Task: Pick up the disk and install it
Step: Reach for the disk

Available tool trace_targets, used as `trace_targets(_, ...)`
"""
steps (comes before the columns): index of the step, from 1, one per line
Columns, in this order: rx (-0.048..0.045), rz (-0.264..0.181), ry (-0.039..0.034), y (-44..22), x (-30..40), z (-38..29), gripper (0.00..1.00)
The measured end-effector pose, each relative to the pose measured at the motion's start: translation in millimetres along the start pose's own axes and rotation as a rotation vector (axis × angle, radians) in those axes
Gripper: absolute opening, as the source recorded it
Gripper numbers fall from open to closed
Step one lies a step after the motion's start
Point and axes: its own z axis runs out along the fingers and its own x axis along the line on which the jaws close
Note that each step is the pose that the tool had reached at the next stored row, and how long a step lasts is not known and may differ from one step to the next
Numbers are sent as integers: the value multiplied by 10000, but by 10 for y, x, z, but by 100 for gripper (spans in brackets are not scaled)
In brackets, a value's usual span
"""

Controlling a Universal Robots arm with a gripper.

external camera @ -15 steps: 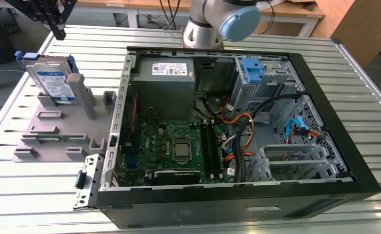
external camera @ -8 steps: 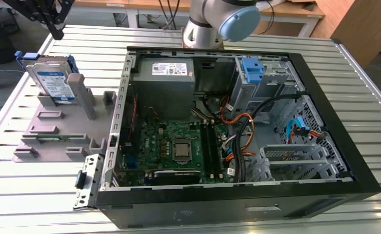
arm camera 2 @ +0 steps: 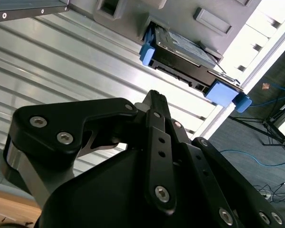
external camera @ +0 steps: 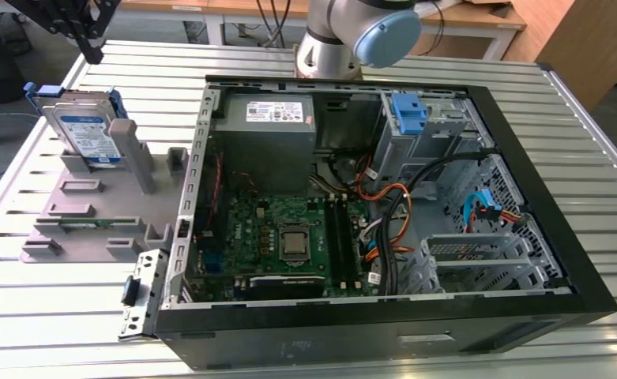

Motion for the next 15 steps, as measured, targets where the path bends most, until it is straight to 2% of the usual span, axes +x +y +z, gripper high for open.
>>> trace_targets(2, 14, 15, -1, 0, 9, 5, 11)
trace_targets(4, 100, 45, -10, -3, 39, 16, 11)
trace_targets(15, 176, 99, -18, -17, 211, 47, 11)
